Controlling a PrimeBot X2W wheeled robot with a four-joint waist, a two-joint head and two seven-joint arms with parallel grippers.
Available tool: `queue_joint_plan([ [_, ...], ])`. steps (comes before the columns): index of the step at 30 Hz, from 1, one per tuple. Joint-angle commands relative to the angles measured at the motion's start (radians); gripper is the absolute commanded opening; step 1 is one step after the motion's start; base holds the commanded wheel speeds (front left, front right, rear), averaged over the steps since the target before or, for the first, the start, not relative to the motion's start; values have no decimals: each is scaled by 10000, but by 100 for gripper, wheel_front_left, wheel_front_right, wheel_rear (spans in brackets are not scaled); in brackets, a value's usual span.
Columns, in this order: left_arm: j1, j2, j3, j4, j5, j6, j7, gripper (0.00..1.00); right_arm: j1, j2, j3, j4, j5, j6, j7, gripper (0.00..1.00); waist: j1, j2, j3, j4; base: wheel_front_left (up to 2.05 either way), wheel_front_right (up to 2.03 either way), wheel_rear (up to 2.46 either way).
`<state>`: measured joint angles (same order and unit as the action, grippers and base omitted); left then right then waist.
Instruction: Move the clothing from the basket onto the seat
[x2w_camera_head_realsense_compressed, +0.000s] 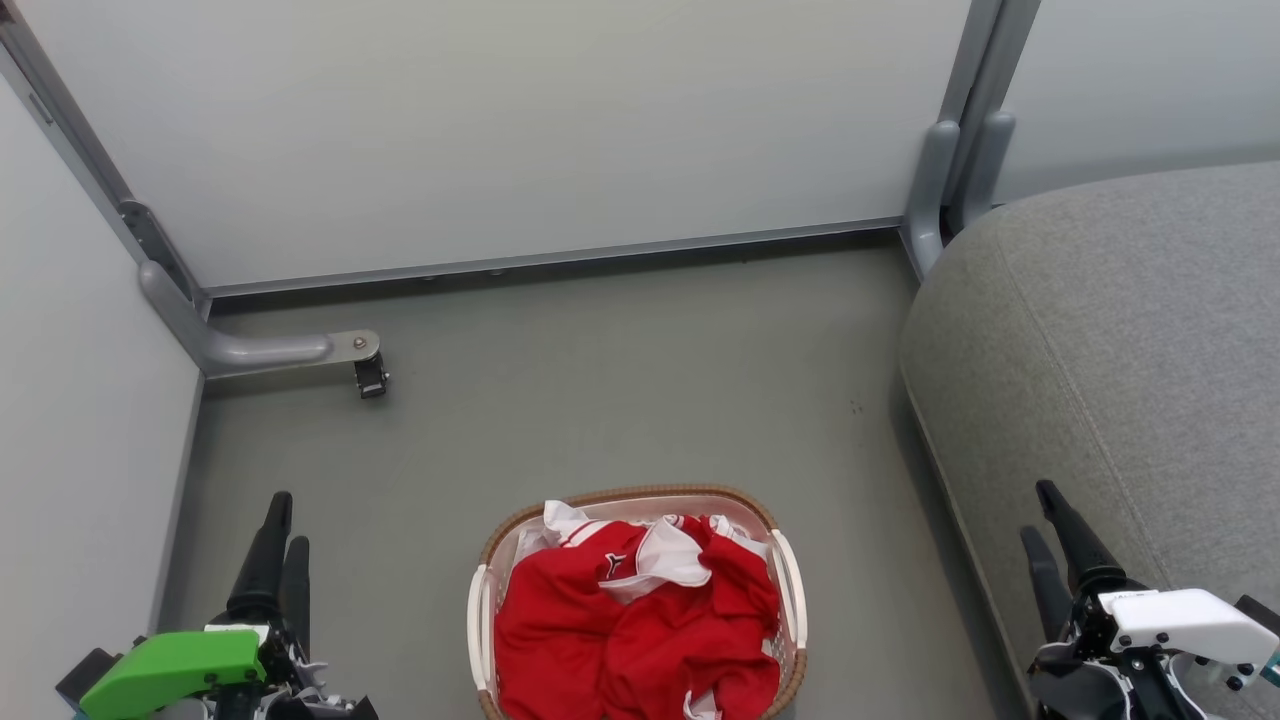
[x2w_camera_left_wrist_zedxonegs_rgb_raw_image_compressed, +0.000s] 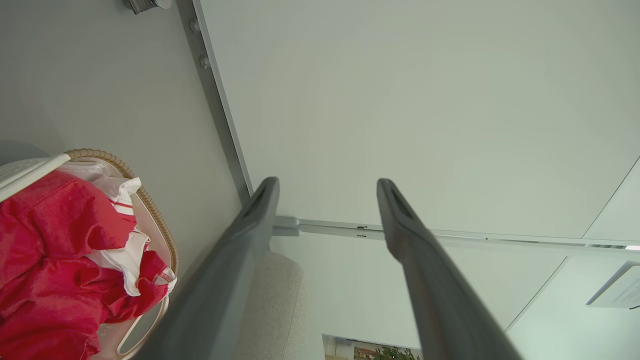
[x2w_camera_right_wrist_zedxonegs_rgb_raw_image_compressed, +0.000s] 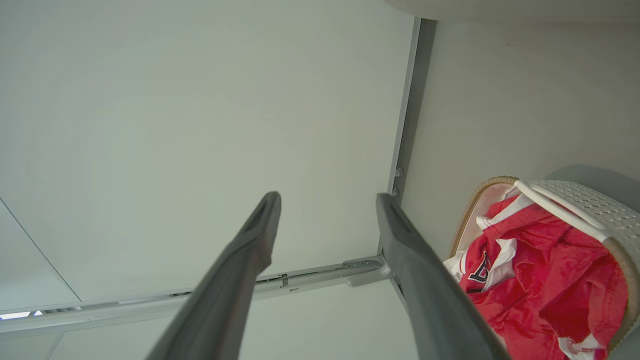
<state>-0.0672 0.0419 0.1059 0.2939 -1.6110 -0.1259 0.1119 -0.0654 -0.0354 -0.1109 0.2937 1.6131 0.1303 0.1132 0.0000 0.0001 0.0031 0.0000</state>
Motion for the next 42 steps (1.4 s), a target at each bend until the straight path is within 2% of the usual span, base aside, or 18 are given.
queue_joint_plan([
  [1,-58,16,-91,-186,69,-5,-116,100,-73,-28,86,-146,-50,2,-118,100,0,-1,1,-1,0,0,0],
  [18,283,34,-806,-755,988,-16,-912,100,108,-61,365,-360,-1068,3,-917,100,0,-1,4,0,0,0,0],
  [33,428,50,-1103,-1592,3436,257,-1507,100,182,-85,337,-679,-3293,3,-1517,100,0,-1,20,17,0,0,0],
  [42,507,59,-1501,-1882,5205,473,-1825,100,249,-98,460,-1071,-5130,4,-1832,100,0,-1,47,33,0,0,0],
])
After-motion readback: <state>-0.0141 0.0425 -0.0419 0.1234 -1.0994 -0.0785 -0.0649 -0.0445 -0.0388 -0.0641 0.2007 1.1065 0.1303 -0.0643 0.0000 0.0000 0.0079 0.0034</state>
